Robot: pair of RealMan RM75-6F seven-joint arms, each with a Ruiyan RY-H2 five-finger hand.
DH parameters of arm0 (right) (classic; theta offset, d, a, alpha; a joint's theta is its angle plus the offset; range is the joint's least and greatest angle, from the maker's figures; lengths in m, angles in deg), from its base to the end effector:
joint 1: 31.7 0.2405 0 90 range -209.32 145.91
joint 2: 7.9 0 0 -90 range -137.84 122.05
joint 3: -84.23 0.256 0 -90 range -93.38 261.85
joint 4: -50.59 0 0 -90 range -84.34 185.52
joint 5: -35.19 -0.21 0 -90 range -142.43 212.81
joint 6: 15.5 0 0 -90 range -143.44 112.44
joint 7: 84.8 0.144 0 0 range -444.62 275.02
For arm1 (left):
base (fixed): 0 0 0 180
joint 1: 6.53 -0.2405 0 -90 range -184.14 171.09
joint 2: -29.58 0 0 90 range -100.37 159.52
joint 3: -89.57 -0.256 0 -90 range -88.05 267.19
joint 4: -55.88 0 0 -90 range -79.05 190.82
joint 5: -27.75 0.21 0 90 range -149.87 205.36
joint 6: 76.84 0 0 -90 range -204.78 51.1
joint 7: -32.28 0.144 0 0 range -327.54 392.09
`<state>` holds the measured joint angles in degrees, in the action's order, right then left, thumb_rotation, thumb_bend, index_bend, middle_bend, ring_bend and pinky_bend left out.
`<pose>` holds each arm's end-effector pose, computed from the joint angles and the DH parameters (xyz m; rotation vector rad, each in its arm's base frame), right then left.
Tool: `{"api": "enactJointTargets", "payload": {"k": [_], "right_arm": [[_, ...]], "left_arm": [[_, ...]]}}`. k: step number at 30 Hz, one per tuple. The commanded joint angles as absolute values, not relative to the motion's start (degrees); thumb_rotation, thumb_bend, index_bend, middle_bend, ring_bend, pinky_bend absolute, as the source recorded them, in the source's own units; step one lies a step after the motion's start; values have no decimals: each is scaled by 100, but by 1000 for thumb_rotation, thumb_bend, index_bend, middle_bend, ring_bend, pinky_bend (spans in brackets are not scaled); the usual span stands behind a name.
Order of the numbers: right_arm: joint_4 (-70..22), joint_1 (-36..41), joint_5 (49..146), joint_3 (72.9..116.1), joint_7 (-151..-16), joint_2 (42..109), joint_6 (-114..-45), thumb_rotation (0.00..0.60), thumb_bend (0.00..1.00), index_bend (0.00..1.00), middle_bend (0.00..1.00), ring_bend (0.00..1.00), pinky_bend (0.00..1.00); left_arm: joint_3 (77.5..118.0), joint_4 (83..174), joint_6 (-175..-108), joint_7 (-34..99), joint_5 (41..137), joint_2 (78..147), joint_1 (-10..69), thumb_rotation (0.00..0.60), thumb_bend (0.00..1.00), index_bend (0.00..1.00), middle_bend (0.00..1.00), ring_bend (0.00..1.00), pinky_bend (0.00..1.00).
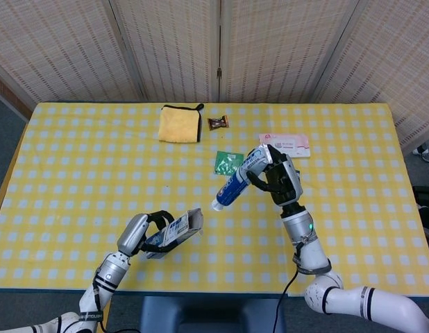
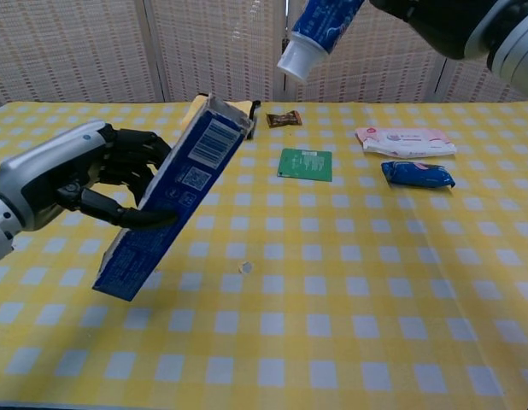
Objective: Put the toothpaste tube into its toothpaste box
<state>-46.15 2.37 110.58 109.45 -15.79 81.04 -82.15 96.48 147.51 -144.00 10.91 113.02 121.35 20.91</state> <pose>-0.0873 -0.3372 0.0563 -0.6059 2.0200 -2.0967 -0.1480 0.2609 -0.0156 -1.5547 -1.5932 -1.5689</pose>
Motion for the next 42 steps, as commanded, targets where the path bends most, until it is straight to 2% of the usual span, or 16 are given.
{"api": "enactJointTargets", "payload": {"k": [1, 14, 25, 42], "right_arm": [[-4669, 252, 11015, 10974, -1499, 8064, -8138, 600, 292, 728, 601, 546, 729], [-4988, 539, 10992, 11005, -1309, 7454, -7083, 600, 293, 728, 601, 540, 729], [-5154, 600, 11189, 11241, -900, 7169, -7160, 600, 293, 728, 602, 539, 729], [-5109, 953, 11048, 11155, -1554, 6988, -6820, 600, 293, 728, 601, 534, 728]], "left_arm": [[9682, 14672, -14417, 962, 11343, 12210, 2139, 600, 333, 624, 652, 625, 561], [9595, 14394, -14484, -562, 11795, 12307, 2379, 600, 333, 624, 652, 621, 558], [9467, 14126, -14447, -1051, 11860, 12461, 2529, 600, 333, 616, 652, 613, 550], [9539, 13973, -14320, -1542, 11722, 12569, 2741, 600, 333, 616, 652, 604, 548]]}}
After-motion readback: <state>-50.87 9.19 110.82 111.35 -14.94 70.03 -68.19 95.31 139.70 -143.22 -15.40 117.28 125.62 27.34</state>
